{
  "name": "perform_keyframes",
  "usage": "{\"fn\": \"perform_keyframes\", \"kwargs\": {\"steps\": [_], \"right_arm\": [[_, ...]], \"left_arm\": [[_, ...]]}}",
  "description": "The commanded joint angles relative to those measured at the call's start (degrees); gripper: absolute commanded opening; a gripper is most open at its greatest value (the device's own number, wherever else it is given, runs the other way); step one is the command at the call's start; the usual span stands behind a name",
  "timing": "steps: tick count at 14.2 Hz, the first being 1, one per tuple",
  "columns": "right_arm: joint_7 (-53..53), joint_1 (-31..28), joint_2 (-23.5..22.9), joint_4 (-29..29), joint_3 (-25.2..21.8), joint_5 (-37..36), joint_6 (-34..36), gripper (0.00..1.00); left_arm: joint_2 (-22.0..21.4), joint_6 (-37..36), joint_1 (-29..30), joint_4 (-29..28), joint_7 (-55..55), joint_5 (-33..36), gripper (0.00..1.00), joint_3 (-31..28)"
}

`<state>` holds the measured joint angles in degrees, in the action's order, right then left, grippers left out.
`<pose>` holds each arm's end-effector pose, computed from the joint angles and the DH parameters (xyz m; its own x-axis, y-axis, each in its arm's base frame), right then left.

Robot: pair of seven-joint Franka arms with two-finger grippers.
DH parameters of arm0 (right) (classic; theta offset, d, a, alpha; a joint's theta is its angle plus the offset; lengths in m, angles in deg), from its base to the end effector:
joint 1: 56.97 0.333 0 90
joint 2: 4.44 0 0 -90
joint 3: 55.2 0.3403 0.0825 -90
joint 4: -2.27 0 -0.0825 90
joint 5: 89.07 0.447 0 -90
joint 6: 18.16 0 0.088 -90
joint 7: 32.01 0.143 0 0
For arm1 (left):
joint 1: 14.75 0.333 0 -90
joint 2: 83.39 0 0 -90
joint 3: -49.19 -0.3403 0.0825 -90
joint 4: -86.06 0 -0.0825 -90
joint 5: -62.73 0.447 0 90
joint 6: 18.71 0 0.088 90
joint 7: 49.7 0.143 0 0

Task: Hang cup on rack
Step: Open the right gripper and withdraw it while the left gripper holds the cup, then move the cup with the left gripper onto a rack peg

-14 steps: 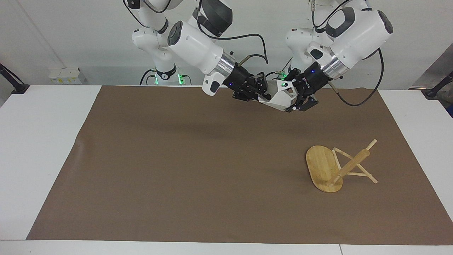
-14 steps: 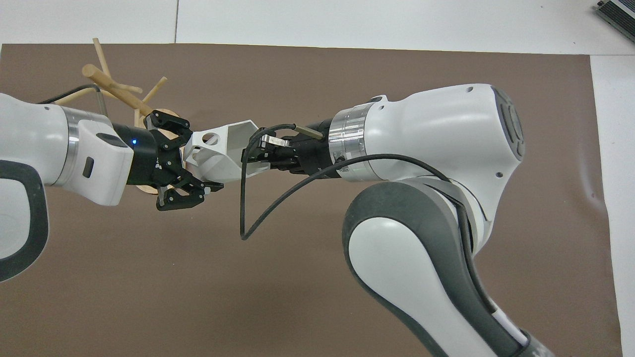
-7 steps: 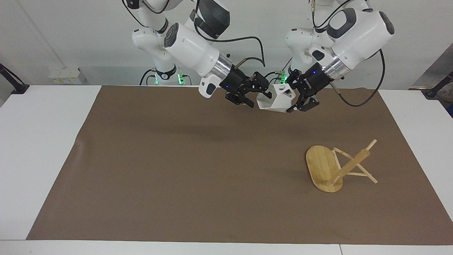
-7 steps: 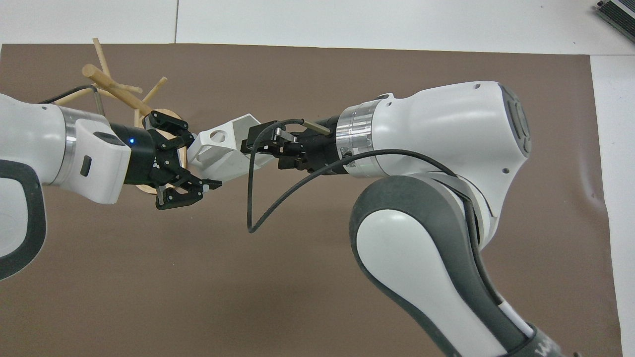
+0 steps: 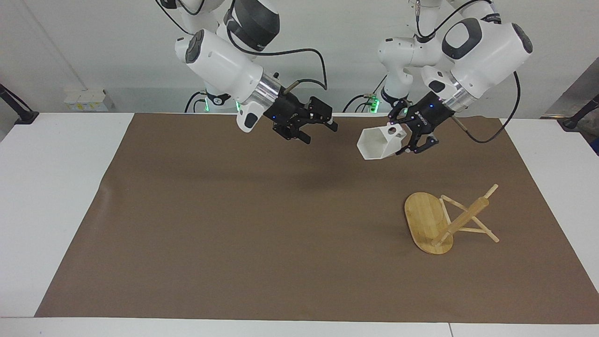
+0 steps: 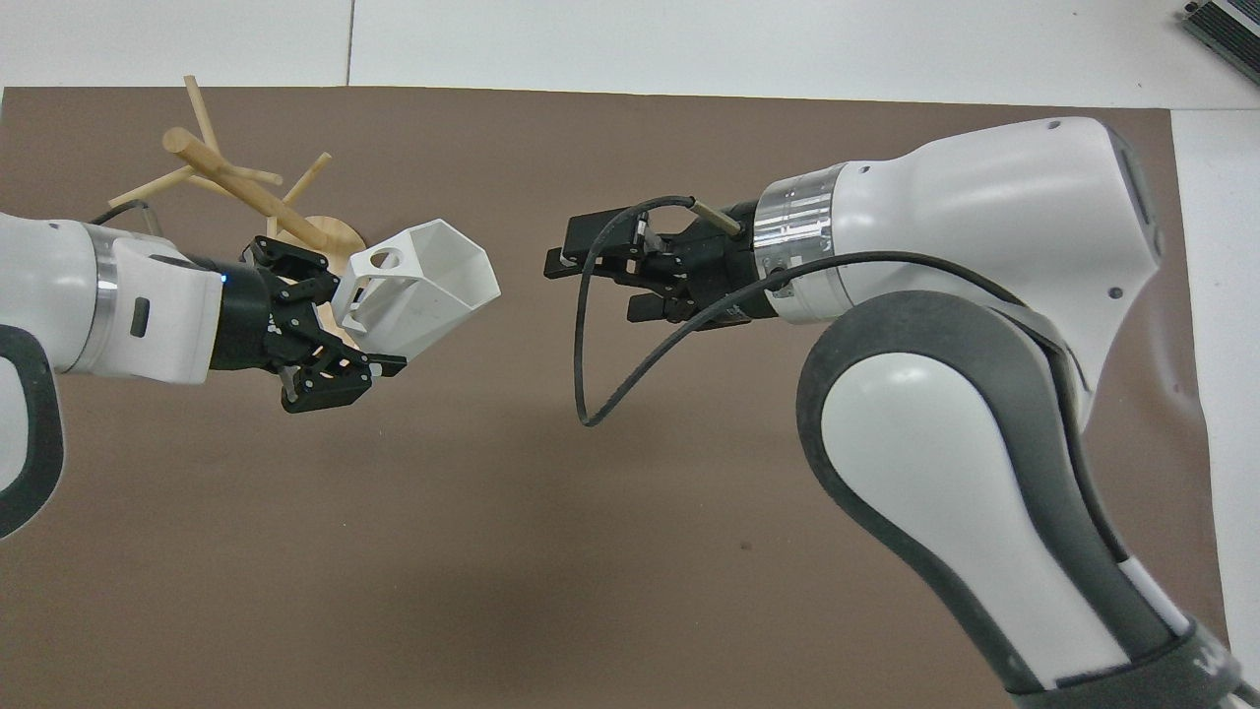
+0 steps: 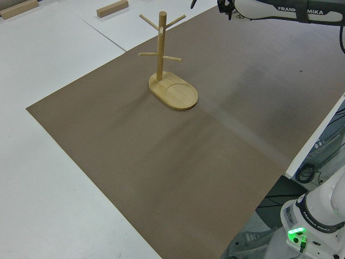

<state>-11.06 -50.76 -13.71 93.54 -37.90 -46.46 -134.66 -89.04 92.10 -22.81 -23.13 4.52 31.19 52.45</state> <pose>0.6396 0.3284 0.5724 0.9799 -0.1667 -0.1094 -0.1944 -0.6782 -0.7087 0.5889 -0.1735 0.5389 0.5444 -0.7057 0.4534 -0.8366 -0.4960 0.2325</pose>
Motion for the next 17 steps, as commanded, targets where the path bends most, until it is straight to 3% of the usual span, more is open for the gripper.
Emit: {"fn": "perform_keyframes", "kwargs": {"steps": [1,4,8,12,15,17], "right_arm": [[-3.5,-2.8,2.7,1.4,0.1,-8.4,2.4,1.0],[-11.8,-7.2,4.3,1.6,0.1,-26.2,7.3,1.0],[-20.5,-17.8,6.2,1.5,0.1,-28.8,13.4,1.0],[-25.3,-26.7,7.3,1.2,-0.2,-33.0,13.1,1.0],[-26.1,-27.8,7.2,1.5,-0.2,-46.3,10.5,1.0],[-26.1,-28.1,7.3,1.9,-0.2,-48.1,10.5,1.0]], "left_arm": [[-2.1,2.6,-0.5,-2.9,-17.2,4.7,0.0,0.4],[-1.0,6.7,-0.7,-3.3,-24.7,7.7,0.0,0.6],[3.0,11.2,-1.2,-3.1,-34.1,8.0,0.0,0.6],[5.8,15.2,-1.6,-3.1,-41.4,11.9,0.0,0.7],[7.2,17.8,-2.0,-3.0,-46.7,12.0,0.0,0.7],[8.2,18.8,-1.6,-2.7,-46.8,12.0,0.0,0.6]]}}
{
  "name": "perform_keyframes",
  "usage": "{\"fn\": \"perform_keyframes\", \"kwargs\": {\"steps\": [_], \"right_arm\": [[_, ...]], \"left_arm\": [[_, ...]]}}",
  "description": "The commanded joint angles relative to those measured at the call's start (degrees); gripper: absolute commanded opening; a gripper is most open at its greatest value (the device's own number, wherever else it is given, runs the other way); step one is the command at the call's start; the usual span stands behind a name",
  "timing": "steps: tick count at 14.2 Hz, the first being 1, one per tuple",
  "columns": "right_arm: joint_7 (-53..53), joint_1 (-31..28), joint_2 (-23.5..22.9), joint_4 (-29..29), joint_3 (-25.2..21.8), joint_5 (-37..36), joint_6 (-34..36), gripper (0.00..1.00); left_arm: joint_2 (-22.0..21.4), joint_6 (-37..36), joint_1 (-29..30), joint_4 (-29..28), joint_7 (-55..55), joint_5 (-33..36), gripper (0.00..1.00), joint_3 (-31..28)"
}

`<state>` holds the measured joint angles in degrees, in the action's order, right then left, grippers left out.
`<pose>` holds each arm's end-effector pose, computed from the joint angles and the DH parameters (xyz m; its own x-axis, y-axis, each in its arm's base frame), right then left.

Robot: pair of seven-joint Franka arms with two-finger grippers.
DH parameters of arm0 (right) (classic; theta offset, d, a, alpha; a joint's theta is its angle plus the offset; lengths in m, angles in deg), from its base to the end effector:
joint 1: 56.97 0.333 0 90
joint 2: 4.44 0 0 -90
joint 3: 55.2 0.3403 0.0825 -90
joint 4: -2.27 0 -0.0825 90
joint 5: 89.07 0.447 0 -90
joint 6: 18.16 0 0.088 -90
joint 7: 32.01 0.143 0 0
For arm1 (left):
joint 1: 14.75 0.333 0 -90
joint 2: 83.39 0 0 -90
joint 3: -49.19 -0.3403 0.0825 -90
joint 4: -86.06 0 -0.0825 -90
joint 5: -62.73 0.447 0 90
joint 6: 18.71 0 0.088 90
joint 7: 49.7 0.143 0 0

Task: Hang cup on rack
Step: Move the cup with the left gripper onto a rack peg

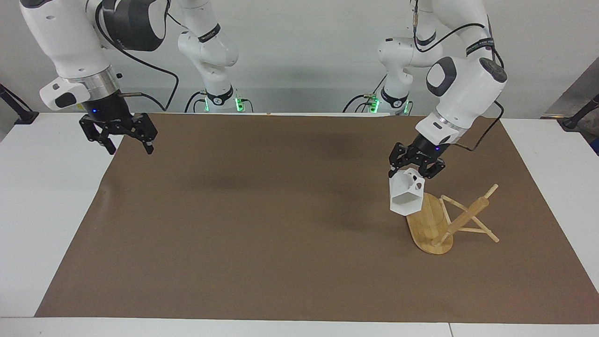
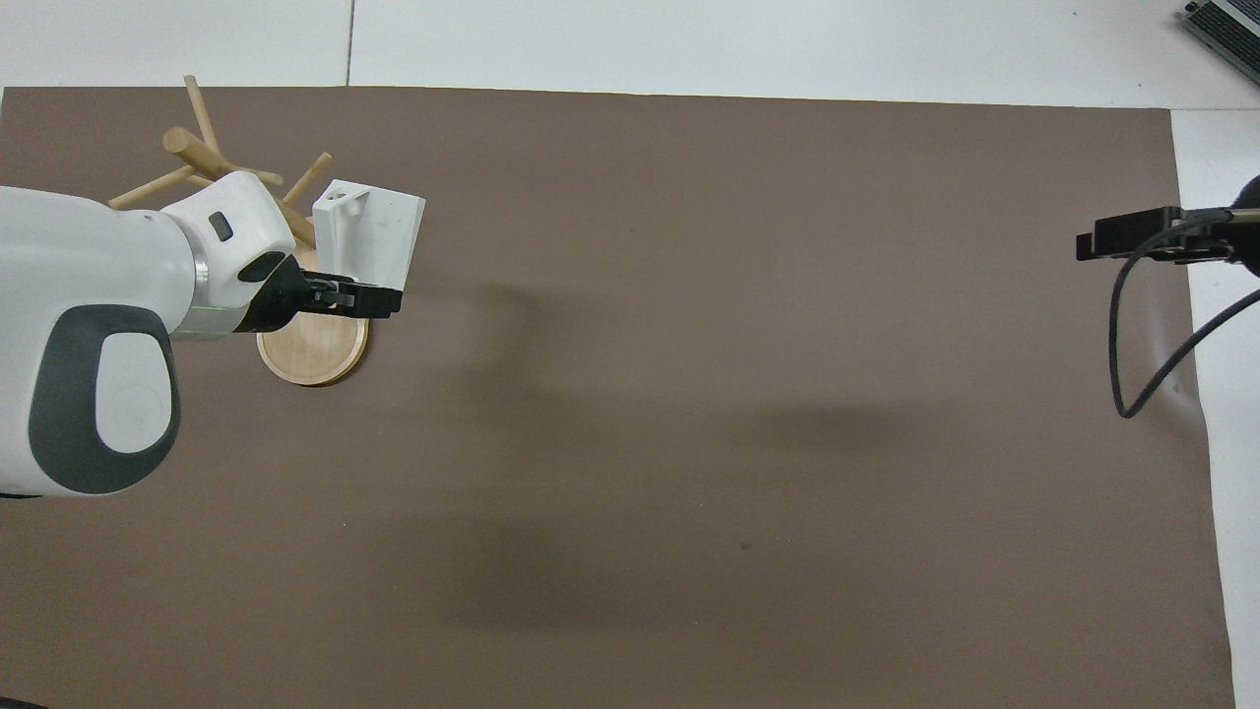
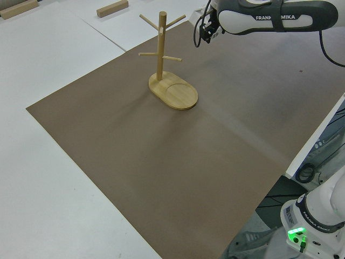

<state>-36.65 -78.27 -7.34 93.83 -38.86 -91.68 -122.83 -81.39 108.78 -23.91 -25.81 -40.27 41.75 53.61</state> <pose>0.6598 -0.0665 0.5924 0.9844 0.0044 0.1760 -0.0037 -0.9990 0.0456 0.6339 -0.1748 0.4503 0.9541 -0.1660 0.2495 -0.2377 -0.9261 0.2930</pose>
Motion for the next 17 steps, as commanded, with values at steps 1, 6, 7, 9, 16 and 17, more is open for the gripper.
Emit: {"fn": "perform_keyframes", "kwargs": {"steps": [1,6,7,9,16,17], "right_arm": [[-0.5,-1.2,1.1,2.1,0.8,-3.1,-1.4,1.0],[-1.1,-2.2,1.8,2.4,1.0,-2.0,2.1,1.0],[-1.1,-2.2,1.8,2.4,1.0,-1.9,2.8,1.0],[-1.1,-2.2,1.8,2.0,1.0,-1.8,4.7,1.0],[-1.1,-1.8,3.1,1.2,0.3,8.1,9.6,1.0],[-1.2,-1.8,3.2,1.2,0.2,8.3,9.7,1.0]], "left_arm": [[1.0,2.7,-0.2,0.1,-2.0,1.5,0.0,-0.5],[1.7,2.0,1.3,1.7,-2.1,1.4,0.0,-0.9],[1.8,1.7,1.8,2.1,-2.1,1.4,0.0,-0.9],[1.8,1.1,2.6,2.3,-2.1,1.4,0.0,-0.9],[3.4,-0.2,4.7,4.1,-2.0,1.3,0.0,-0.9],[4.0,-0.1,5.3,4.1,-2.1,1.4,0.0,-0.9]]}}
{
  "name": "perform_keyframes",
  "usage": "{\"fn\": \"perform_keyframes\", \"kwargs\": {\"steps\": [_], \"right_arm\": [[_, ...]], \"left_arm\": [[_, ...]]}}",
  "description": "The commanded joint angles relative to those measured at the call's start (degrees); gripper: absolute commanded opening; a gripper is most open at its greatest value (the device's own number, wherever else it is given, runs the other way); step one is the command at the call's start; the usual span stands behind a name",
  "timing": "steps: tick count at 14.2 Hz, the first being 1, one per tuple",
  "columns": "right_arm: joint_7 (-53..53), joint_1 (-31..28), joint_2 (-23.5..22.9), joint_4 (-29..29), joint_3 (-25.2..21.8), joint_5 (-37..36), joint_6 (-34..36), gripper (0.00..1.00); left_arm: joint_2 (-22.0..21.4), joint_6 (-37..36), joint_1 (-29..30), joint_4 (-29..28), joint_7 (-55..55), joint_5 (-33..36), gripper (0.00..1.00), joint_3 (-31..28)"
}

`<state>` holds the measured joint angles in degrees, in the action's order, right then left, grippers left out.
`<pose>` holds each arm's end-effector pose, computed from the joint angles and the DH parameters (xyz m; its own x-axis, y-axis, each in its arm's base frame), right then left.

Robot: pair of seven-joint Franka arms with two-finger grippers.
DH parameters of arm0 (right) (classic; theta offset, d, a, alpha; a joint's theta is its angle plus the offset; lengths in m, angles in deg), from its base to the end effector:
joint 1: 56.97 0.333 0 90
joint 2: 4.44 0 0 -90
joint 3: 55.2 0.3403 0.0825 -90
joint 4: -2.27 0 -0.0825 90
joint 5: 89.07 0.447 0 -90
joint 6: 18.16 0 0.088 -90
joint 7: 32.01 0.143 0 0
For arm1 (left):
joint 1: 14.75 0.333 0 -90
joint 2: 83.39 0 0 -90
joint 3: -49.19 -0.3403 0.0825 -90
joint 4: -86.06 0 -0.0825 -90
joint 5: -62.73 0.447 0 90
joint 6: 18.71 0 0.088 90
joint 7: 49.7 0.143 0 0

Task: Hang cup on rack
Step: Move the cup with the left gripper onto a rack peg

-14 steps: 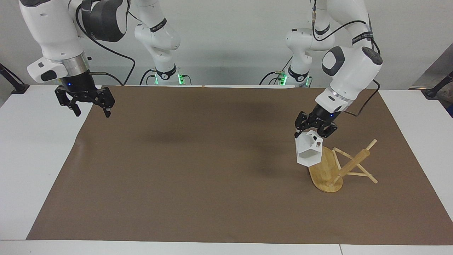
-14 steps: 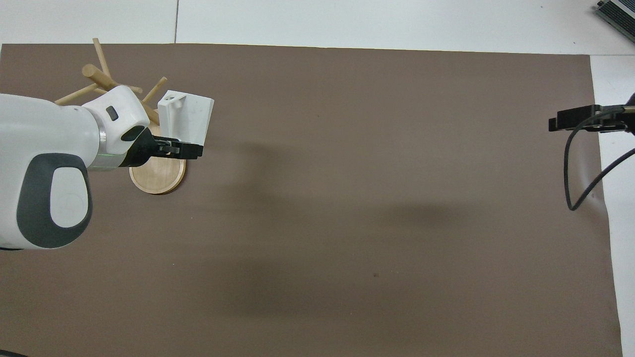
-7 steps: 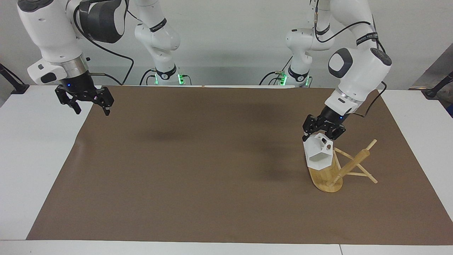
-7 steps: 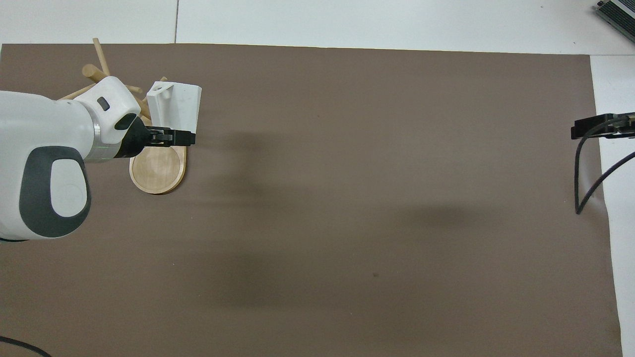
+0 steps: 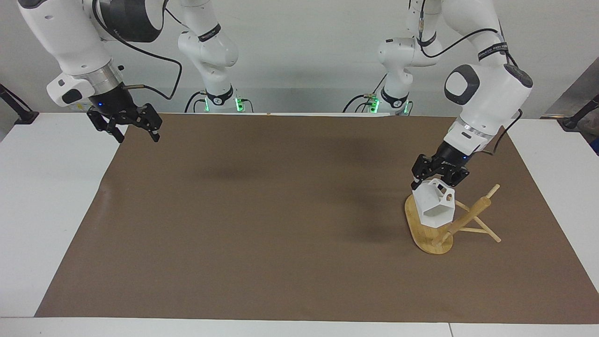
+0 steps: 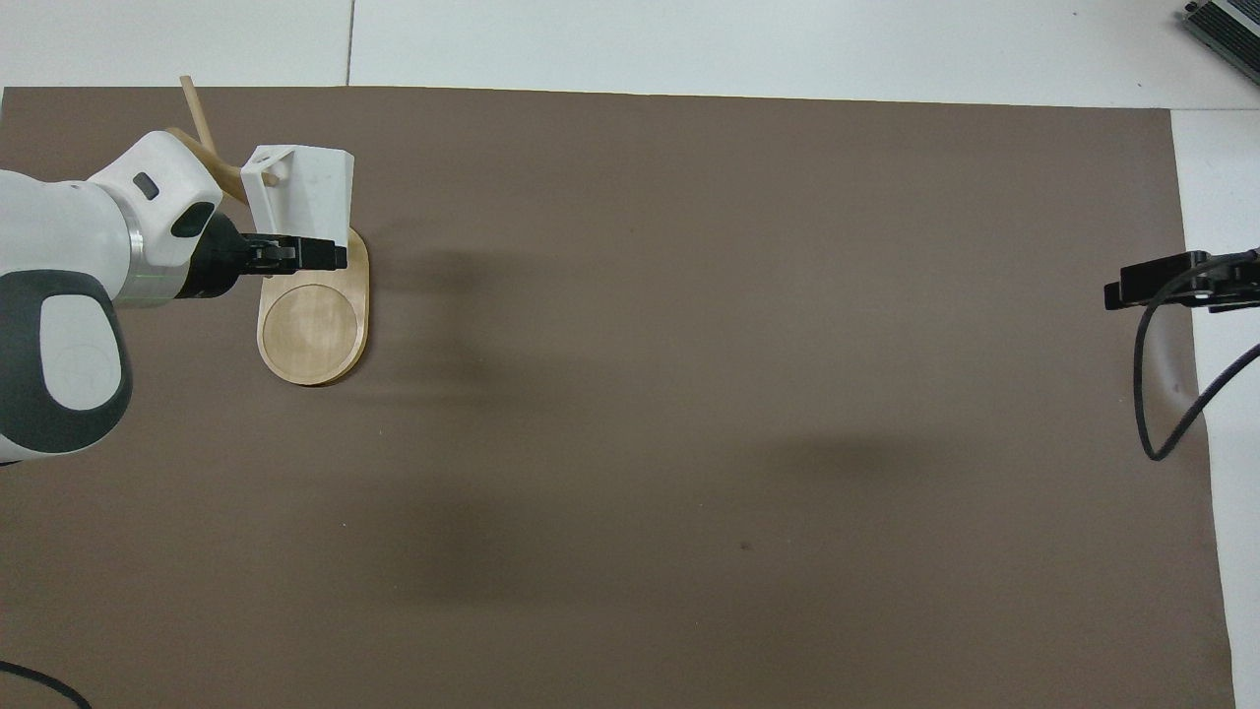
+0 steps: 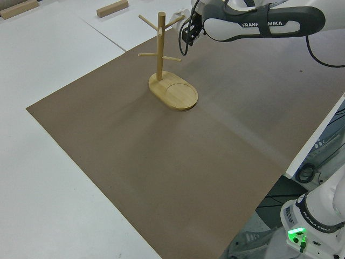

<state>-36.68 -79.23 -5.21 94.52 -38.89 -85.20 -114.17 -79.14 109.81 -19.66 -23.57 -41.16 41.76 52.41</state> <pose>0.6304 -0.0577 0.5935 0.9979 -0.0297 0.0581 -0.0258 -0.9974 -0.0667 0.6629 -0.1147 0.4482 0.9638 -0.0539 0.2610 -0.1329 -0.9460 0.2957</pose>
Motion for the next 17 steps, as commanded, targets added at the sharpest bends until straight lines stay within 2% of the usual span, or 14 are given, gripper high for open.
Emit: {"fn": "perform_keyframes", "kwargs": {"steps": [1,9,10,11,12,13,15,17], "right_arm": [[-1.2,-1.0,1.0,0.6,0.1,1.8,0.7,1.0],[-1.0,-1.2,1.1,1.0,-0.2,-2.3,-0.6,1.0],[-0.6,-1.2,1.1,1.1,-0.4,-2.3,-0.6,1.0],[-0.6,-1.2,1.2,1.0,-0.3,-2.2,-0.6,1.0],[-0.9,-1.0,1.2,0.9,-0.2,-2.2,-0.5,1.0],[-0.9,-0.7,1.2,0.9,-0.2,-1.8,-0.5,1.0],[-1.0,-0.3,1.2,1.0,0.2,-1.6,-0.1,1.0],[-1.0,-0.4,1.2,1.0,0.2,-1.6,0.0,1.0]], "left_arm": [[1.7,-1.3,1.4,1.8,-1.2,1.4,0.0,0.3],[1.5,-2.0,3.2,1.0,-1.2,1.4,0.0,0.3],[1.5,-2.0,3.2,1.1,-1.2,1.4,0.03,0.3],[1.5,-2.1,3.2,1.1,-1.2,1.4,0.21,0.3],[1.5,-2.2,3.3,1.1,-1.3,1.4,0.55,0.3],[1.1,-2.6,3.4,1.2,-1.2,1.5,0.75,0.3],[0.5,-2.9,3.8,1.1,-1.2,1.5,0.97,0.1],[-0.7,-5.5,4.5,0.9,-1.1,1.6,1.0,0.0]]}}
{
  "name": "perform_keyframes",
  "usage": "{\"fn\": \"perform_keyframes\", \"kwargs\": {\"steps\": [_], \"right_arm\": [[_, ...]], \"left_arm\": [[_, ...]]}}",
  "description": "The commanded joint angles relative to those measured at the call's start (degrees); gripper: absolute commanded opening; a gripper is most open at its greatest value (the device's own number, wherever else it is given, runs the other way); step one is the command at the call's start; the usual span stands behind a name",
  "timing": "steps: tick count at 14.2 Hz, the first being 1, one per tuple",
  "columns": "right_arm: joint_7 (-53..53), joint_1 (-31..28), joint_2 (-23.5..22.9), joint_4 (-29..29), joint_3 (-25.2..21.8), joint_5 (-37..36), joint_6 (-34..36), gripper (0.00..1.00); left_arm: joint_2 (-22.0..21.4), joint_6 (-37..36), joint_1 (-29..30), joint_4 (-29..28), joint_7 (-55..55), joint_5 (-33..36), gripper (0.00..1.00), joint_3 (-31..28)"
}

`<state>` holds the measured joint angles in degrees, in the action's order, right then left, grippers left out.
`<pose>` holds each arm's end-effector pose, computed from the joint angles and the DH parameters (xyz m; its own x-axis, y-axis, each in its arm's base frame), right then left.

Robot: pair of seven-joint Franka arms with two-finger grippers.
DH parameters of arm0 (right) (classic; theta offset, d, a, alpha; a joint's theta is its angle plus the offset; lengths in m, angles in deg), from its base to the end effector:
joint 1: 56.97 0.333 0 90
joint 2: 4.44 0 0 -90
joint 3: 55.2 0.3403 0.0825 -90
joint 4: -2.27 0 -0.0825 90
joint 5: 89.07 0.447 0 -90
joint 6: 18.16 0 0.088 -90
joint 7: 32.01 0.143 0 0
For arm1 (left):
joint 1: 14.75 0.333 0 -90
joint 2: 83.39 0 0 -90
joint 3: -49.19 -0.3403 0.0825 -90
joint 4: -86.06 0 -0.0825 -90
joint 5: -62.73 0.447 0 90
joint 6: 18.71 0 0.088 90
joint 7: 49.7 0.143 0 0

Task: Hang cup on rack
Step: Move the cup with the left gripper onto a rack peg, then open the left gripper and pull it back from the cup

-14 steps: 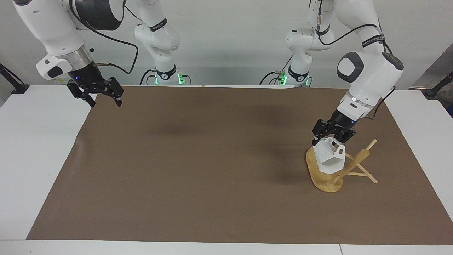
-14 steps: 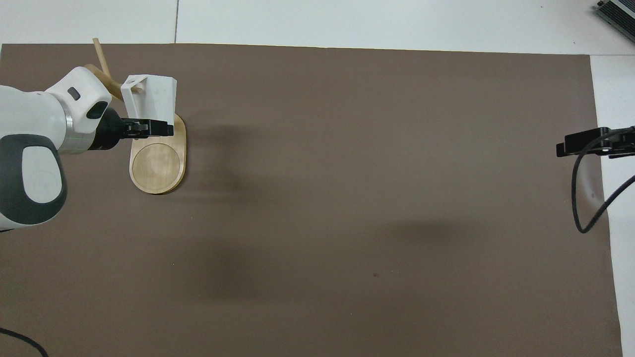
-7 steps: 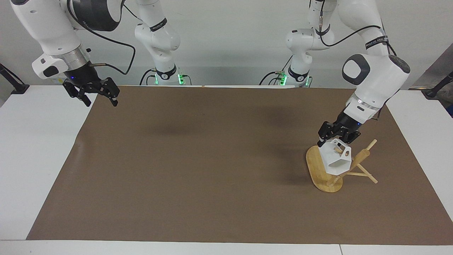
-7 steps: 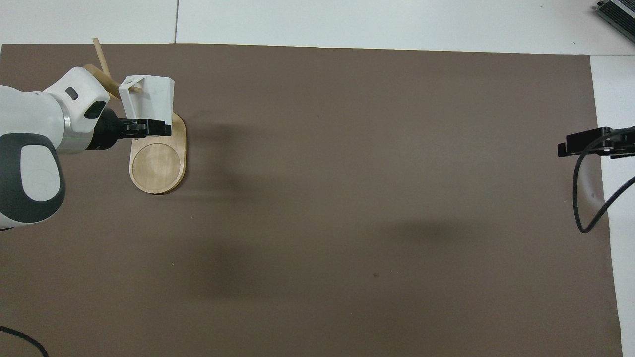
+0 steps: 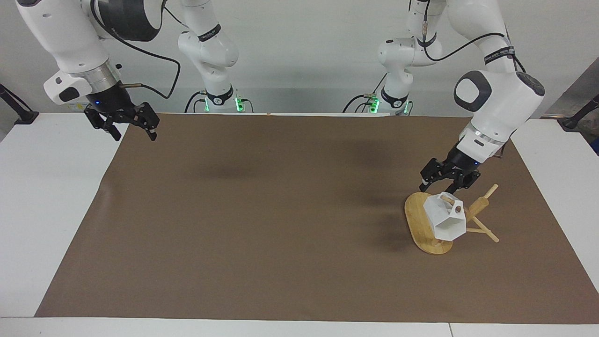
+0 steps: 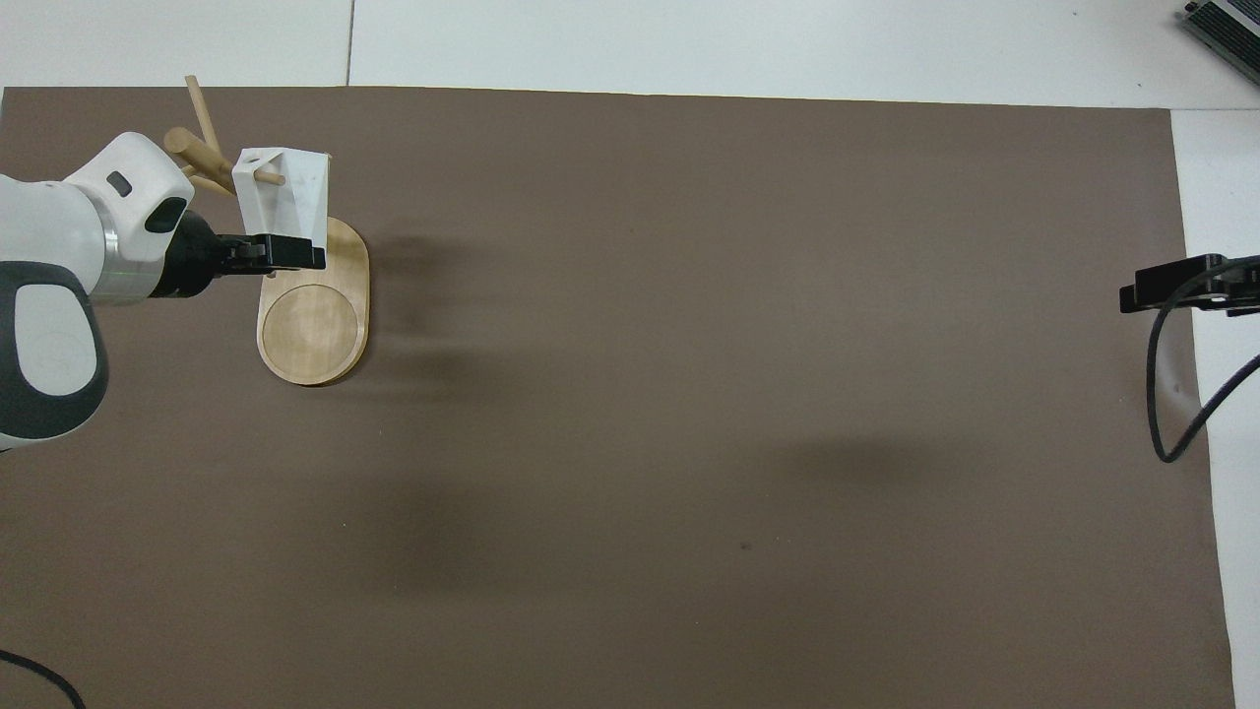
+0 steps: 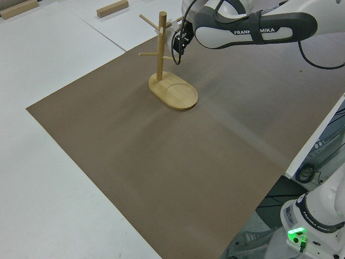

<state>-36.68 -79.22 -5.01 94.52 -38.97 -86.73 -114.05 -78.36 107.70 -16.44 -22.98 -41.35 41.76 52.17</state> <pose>0.6288 -0.0616 0.5952 0.9980 -0.0278 0.0572 -0.0256 -0.9989 -0.0390 0.6680 -0.0765 0.4409 0.9748 -0.0036 0.2232 -0.0726 -0.9506 0.3018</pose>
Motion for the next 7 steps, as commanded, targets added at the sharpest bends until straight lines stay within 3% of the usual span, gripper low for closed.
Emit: {"fn": "perform_keyframes", "kwargs": {"steps": [1,7], "right_arm": [[-1.0,-0.5,1.0,1.0,0.3,0.0,-0.1,1.0],[-1.0,-0.4,1.0,1.0,0.3,0.0,0.0,1.0]], "left_arm": [[-2.4,-5.1,1.9,0.0,-0.9,1.6,1.0,-0.2],[-10.5,-14.2,4.0,-2.6,-0.3,12.1,1.0,-0.2]]}}
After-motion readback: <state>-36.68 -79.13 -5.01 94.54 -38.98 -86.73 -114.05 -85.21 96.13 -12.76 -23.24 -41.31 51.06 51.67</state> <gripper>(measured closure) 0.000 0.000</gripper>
